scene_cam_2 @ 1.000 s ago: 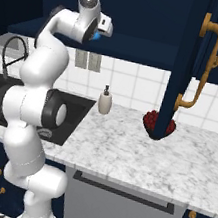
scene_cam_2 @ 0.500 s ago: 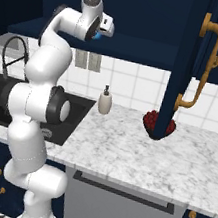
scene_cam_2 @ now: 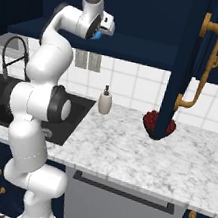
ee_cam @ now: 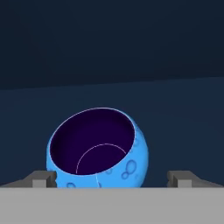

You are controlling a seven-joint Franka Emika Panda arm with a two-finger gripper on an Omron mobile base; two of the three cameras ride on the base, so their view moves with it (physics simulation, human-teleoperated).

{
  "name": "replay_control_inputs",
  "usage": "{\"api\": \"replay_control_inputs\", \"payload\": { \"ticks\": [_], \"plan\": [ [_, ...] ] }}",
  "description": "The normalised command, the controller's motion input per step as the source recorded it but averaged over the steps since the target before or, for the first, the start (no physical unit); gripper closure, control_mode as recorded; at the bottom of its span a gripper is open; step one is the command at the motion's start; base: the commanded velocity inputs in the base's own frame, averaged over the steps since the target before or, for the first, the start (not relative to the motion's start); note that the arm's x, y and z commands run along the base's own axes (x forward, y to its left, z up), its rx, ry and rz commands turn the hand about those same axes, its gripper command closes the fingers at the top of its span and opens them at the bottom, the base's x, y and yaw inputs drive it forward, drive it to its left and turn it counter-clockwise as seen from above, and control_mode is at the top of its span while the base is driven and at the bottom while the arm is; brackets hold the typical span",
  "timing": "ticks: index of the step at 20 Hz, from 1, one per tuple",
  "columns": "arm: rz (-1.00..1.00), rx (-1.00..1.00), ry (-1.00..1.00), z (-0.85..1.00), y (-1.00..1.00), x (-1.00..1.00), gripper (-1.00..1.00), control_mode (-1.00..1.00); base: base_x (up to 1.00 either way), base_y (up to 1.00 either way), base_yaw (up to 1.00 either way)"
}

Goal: Gather all objects into one cabinet and sort the glasses and bowls to opposite sides.

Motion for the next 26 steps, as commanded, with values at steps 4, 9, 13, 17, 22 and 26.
{"api": "replay_control_inputs", "payload": {
  "ticks": [4, 9, 13, 17, 22, 26],
  "plan": [
    [0.00, 0.00, 0.00, 0.00, 0.00, -0.02, -1.00, -1.00, 0.00, 0.00, 0.00],
    [0.00, 0.00, 0.00, 0.00, 0.03, -0.09, -1.00, -1.00, 0.00, 0.00, 0.00],
    [0.00, 0.00, 0.00, -0.04, 0.13, -0.11, -1.00, -1.00, 0.00, 0.00, 0.00],
    [0.00, 0.00, 0.00, -0.02, 0.01, -0.01, -1.00, -1.00, 0.00, 0.00, 0.00],
    [0.00, 0.00, 0.00, -0.07, 0.00, 0.00, -1.00, -1.00, 0.00, 0.00, 0.00],
    [0.00, 0.00, 0.00, -0.08, 0.00, 0.00, -1.00, -1.00, 0.00, 0.00, 0.00]
  ]
}}
